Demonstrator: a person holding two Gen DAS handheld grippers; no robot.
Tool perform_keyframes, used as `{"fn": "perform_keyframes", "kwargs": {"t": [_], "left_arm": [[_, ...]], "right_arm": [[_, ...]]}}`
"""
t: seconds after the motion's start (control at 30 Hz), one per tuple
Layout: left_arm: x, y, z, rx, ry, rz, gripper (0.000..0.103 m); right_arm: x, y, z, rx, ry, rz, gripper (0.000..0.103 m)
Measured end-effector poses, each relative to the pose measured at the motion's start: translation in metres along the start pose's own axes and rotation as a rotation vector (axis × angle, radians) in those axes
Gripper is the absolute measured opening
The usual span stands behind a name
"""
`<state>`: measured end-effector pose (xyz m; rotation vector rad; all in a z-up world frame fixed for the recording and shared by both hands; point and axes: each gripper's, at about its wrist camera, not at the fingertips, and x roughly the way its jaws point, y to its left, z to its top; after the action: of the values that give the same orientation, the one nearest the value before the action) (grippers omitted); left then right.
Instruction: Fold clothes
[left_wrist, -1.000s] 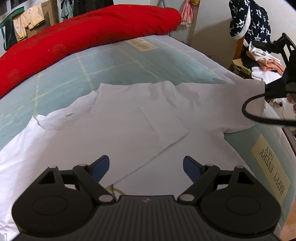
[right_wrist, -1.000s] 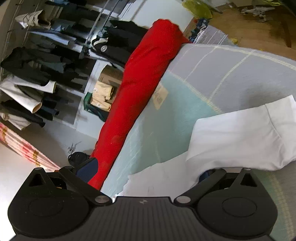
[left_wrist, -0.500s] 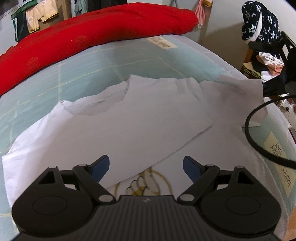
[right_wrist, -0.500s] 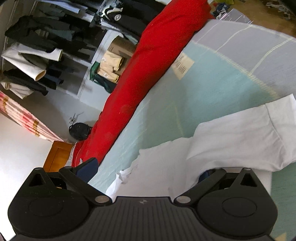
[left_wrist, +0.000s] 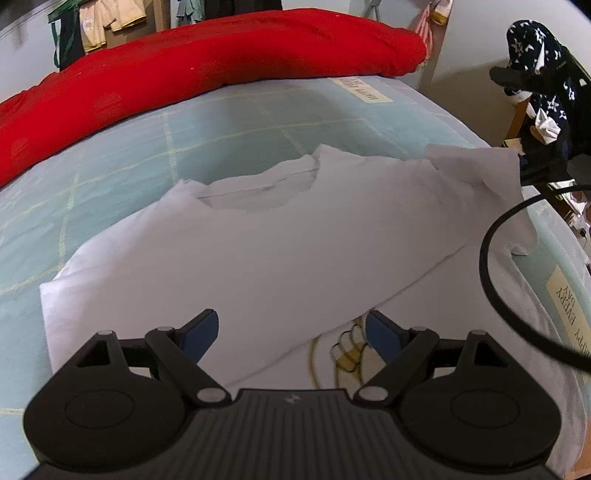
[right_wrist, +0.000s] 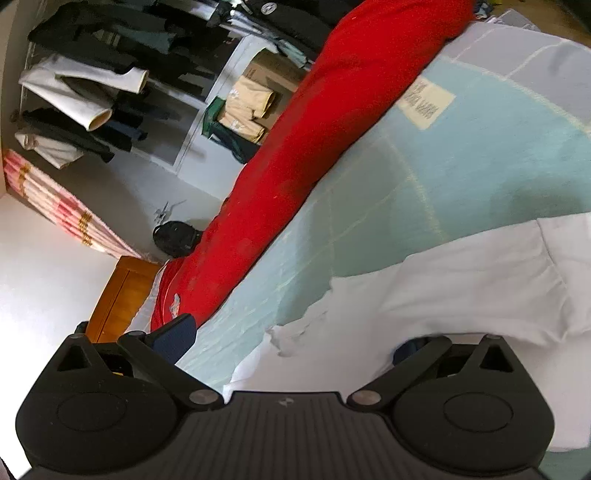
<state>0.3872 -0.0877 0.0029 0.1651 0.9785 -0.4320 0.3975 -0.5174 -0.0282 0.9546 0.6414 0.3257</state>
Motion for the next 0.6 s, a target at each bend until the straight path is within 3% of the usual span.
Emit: {"fn": "perform_keyframes", "kwargs": {"t": [0.6], "left_arm": [[-0.012,0.051,-0.027,-0.063,0.024,0.021,0.087]], "right_arm": [[0.076,0.070,-0.030,-0.112,0.110,0.089,0.103]]}}
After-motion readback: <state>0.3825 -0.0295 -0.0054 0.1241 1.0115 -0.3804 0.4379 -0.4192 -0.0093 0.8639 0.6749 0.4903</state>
